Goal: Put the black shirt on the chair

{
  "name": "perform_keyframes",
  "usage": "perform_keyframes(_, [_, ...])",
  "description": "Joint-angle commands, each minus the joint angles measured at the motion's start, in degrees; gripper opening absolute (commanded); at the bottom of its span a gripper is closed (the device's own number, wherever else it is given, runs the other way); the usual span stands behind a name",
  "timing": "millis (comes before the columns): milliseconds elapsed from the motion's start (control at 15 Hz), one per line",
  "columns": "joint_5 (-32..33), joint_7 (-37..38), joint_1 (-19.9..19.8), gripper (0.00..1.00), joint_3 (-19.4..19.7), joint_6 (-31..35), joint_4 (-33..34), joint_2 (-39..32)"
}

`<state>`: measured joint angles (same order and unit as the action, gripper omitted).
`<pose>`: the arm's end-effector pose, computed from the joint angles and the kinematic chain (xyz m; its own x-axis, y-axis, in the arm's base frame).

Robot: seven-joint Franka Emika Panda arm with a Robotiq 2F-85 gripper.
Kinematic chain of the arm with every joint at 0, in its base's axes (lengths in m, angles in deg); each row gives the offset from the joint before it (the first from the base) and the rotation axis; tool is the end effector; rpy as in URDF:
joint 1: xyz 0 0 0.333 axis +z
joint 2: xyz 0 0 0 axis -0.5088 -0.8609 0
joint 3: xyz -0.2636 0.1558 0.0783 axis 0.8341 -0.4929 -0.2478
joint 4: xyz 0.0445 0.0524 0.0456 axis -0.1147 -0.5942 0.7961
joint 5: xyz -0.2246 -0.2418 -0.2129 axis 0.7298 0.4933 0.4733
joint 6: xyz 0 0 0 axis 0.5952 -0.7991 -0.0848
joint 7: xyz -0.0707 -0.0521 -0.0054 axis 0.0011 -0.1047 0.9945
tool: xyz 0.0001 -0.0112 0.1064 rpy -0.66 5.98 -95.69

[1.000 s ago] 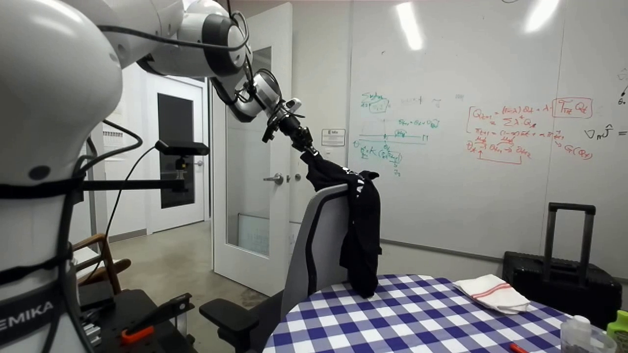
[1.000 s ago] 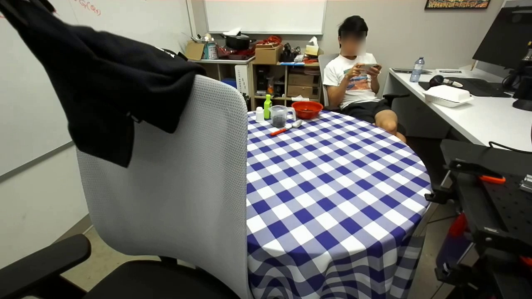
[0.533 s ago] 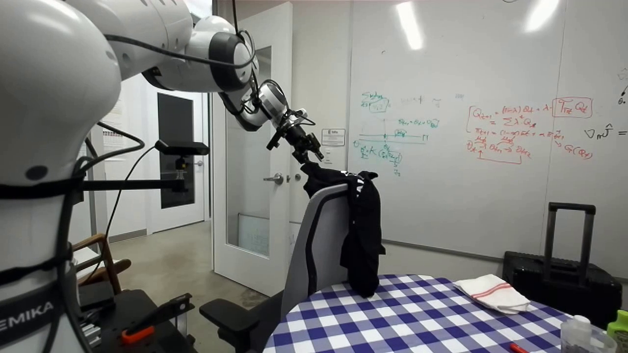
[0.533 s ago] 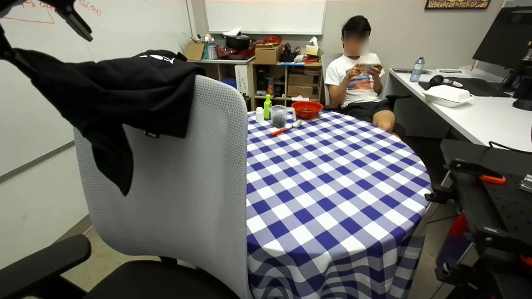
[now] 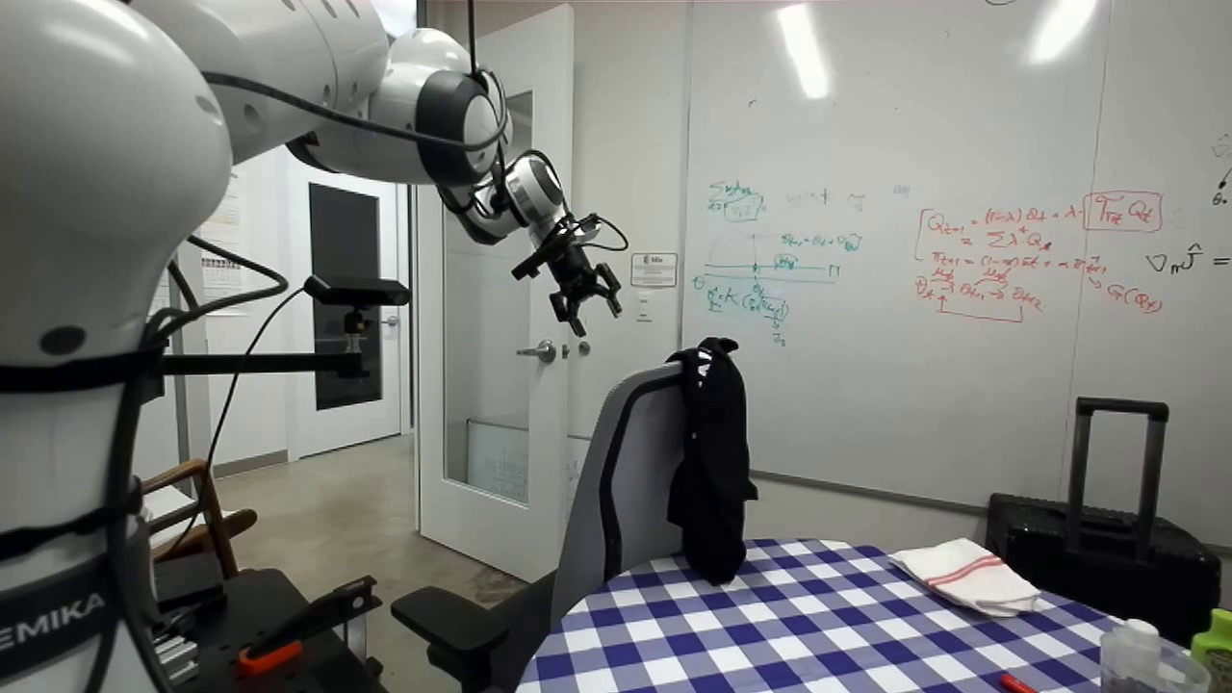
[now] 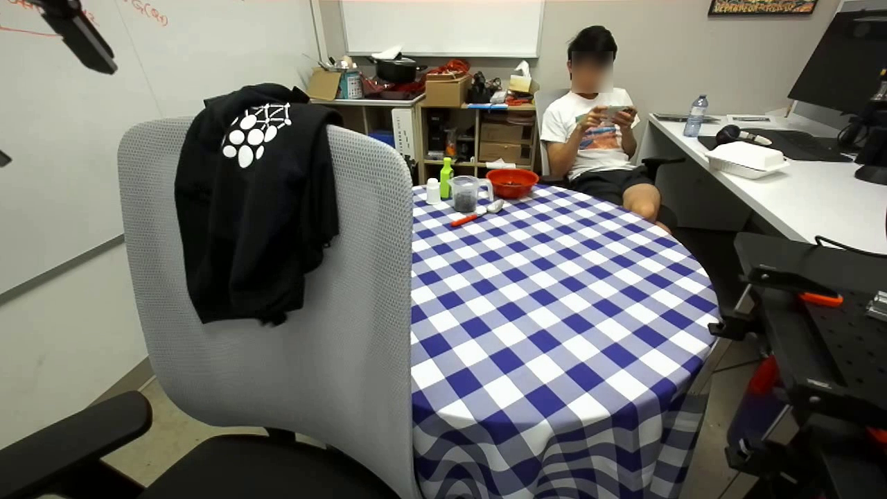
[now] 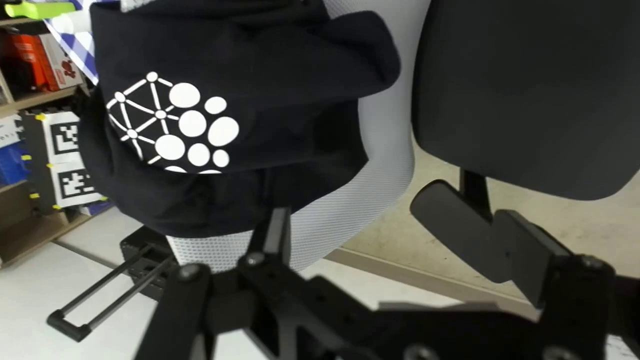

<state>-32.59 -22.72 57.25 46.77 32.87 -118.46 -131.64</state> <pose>0.7061 0.3586 0.3718 0.9502 0.2480 0.1890 0.1356 -0.8745 0.4657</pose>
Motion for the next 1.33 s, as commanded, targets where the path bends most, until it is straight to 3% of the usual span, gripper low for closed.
perform_keyframes(0, [-4.13,-10.94,-3.33,1.00,-3.25,-3.06,0.46,0.43])
perform_keyframes(133, [-6.26,-16.10,-6.25,1.00,-4.32,-4.90,-1.34,2.06])
perform_keyframes(400, [-8.02,-18.33,-13.43,1.00,-4.10,-4.76,-7.32,6.80])
perform_keyframes(1000, [-15.07,-9.70,-30.20,1.00,-3.71,6.06,-30.70,19.62])
perform_keyframes(1067, [-19.46,-8.99,-28.04,1.00,2.38,8.89,-33.36,21.14])
perform_keyframes(1267, [-22.46,-3.87,-28.65,1.00,7.89,16.12,-41.74,24.16])
